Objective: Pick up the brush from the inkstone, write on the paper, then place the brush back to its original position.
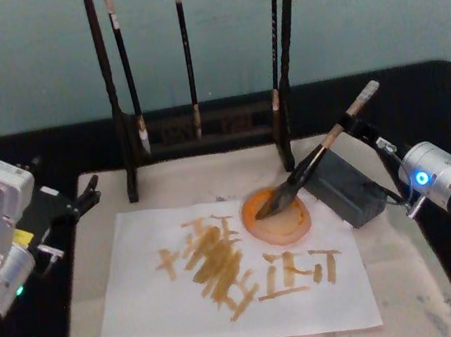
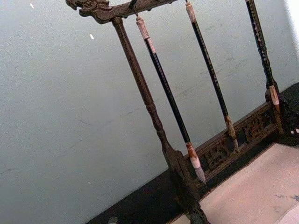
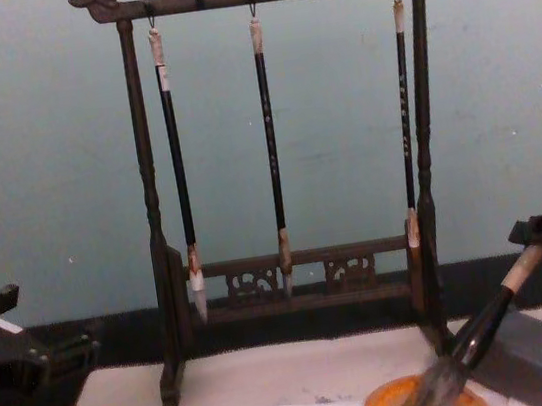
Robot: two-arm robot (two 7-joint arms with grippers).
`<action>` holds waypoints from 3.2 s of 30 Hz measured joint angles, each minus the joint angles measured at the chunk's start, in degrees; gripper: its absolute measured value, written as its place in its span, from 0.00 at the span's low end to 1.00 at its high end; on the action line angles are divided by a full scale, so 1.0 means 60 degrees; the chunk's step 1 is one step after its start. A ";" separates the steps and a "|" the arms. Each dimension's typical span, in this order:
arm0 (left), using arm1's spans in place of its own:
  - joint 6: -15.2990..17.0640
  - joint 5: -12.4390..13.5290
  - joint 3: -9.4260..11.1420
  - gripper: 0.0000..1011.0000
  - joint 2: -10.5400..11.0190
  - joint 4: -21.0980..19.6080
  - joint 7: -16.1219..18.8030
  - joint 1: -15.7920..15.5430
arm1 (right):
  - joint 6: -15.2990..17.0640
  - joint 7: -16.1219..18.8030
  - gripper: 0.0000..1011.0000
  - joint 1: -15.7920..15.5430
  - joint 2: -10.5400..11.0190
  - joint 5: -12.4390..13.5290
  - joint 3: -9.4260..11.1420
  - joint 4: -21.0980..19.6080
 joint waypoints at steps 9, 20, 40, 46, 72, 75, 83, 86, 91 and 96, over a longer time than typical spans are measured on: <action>0.0000 0.0000 0.0000 1.00 0.0000 0.0000 0.0000 0.0000 | 0.0000 0.0000 0.18 0.0000 0.0001 -0.0002 0.0000 0.0000; 0.0000 0.0000 0.0000 1.00 0.0000 0.0000 0.0000 0.0001 | -0.0064 0.0014 0.18 0.0011 0.0038 0.0037 -0.0066 -0.0019; 0.0000 0.0000 0.0000 1.00 0.0000 0.0000 0.0000 0.0000 | -0.0679 0.0481 0.17 0.0048 0.0512 0.0368 -0.0400 -0.1052; 0.0000 0.0000 0.0000 1.00 0.0000 0.0000 0.0000 0.0000 | -0.1010 0.0780 0.17 0.0058 0.0794 0.0060 -0.0619 -0.1423; 0.0000 0.0000 0.0000 1.00 0.0000 0.0000 0.0000 0.0000 | -0.2222 0.2263 0.17 -0.1486 0.2557 -0.1902 -0.0518 -0.4141; 0.0000 0.0000 0.0000 1.00 0.0000 0.0000 0.0000 0.0000 | -0.2277 0.2461 0.17 -0.1742 0.2729 -0.1922 -0.0424 -0.4345; 0.0000 0.0000 0.0000 1.00 0.0000 0.0000 0.0000 0.0000 | -0.2369 0.3026 0.17 -0.2191 0.3140 -0.1899 -0.0271 -0.4667; 0.0000 0.0000 0.0001 1.00 0.0000 0.0000 0.0000 0.0000 | -0.2430 0.3244 0.17 -0.2288 0.3284 -0.1899 -0.0242 -0.4717; 0.0000 0.0000 0.0000 1.00 0.0000 0.0000 0.0000 0.0000 | -0.2520 0.3723 0.17 -0.2422 0.3629 -0.1904 -0.0195 -0.4748; 0.0000 0.0000 0.0000 1.00 0.0000 0.0000 0.0000 0.0000 | -0.2561 0.4067 0.17 -0.2494 0.3920 -0.1918 -0.0181 -0.4748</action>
